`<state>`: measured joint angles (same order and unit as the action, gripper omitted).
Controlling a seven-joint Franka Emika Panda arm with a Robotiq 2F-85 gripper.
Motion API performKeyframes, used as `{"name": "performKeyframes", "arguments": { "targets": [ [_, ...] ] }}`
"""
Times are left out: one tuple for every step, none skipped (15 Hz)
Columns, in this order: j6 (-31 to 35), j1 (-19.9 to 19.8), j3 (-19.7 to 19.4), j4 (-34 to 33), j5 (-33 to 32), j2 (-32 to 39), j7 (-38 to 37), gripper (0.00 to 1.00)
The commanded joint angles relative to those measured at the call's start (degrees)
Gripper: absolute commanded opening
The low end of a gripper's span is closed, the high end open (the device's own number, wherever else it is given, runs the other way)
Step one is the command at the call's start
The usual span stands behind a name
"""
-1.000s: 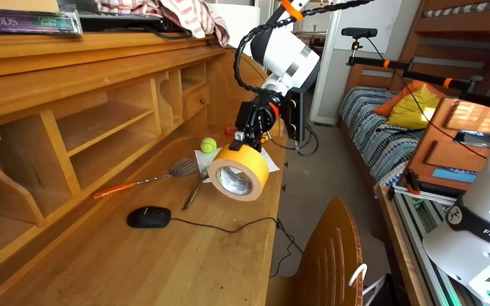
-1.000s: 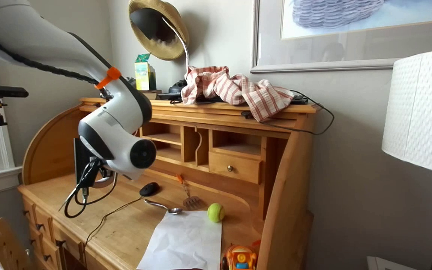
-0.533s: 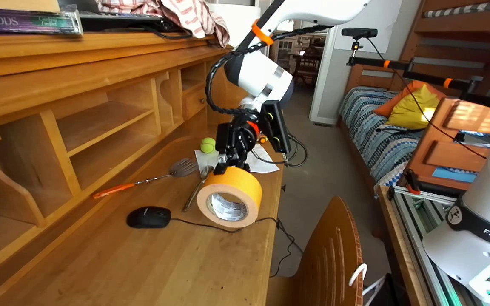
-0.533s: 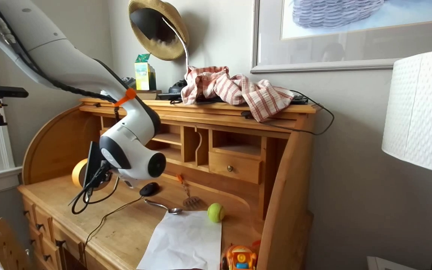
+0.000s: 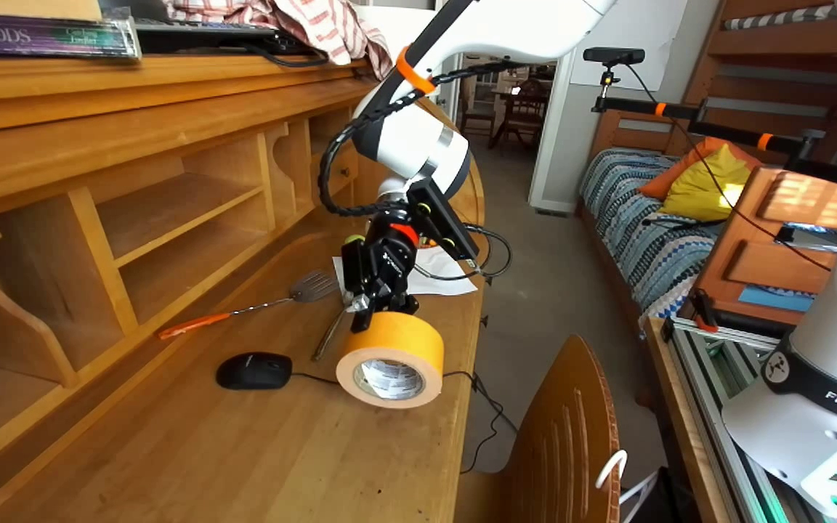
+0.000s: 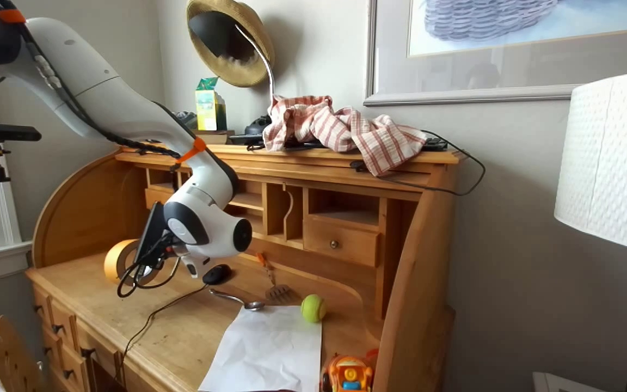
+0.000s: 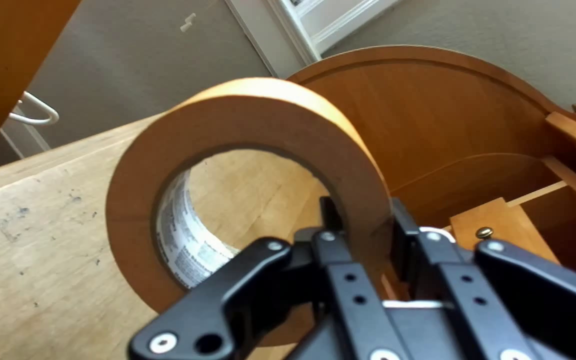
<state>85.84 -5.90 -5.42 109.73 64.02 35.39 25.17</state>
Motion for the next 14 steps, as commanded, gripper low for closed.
{"name": "performKeyframes", "arguments": {
  "targets": [
    [0.3, 0.6, 1.0, -4.9, -2.4, 4.4, -5.6, 0.06],
    [0.4, 0.8, 1.2, -5.6, -2.7, 5.3, -6.5, 0.06],
    [0.4, 0.8, 1.5, -6.5, -2.9, 6.2, -7.2, 0.06],
    [0.6, 1.0, 1.8, -7.1, -3.0, 7.0, -7.9, 0.06],
    [0.7, 1.1, 2.0, -7.8, -2.9, 7.8, -8.5, 0.06],
    [0.8, 1.2, 2.2, -8.3, -2.9, 8.5, -9.2, 0.06],
    [1.0, 1.3, 2.4, -8.9, -2.8, 9.2, -9.7, 0.06],
    [1.0, 1.3, 2.6, -9.3, -2.6, 9.8, -10.2, 0.06],
    [1.2, 1.4, 2.7, -9.8, -2.5, 10.4, -10.8, 0.06],
    [1.5, 1.4, 2.8, -10.1, -2.4, 10.9, -11.1, 0.06],
    [1.6, 1.4, 2.9, -10.5, -2.3, 11.4, -11.3, 0.06],
    [1.7, 1.4, 2.9, -10.9, -2.3, 11.8, -11.5, 0.06],
    [1.8, 1.4, 3.0, -11.2, -2.3, 12.1, -11.8, 0.06],
    [1.9, 1.3, 3.0, -11.6, -2.3, 12.5, -11.9, 0.06]
  ]
}}
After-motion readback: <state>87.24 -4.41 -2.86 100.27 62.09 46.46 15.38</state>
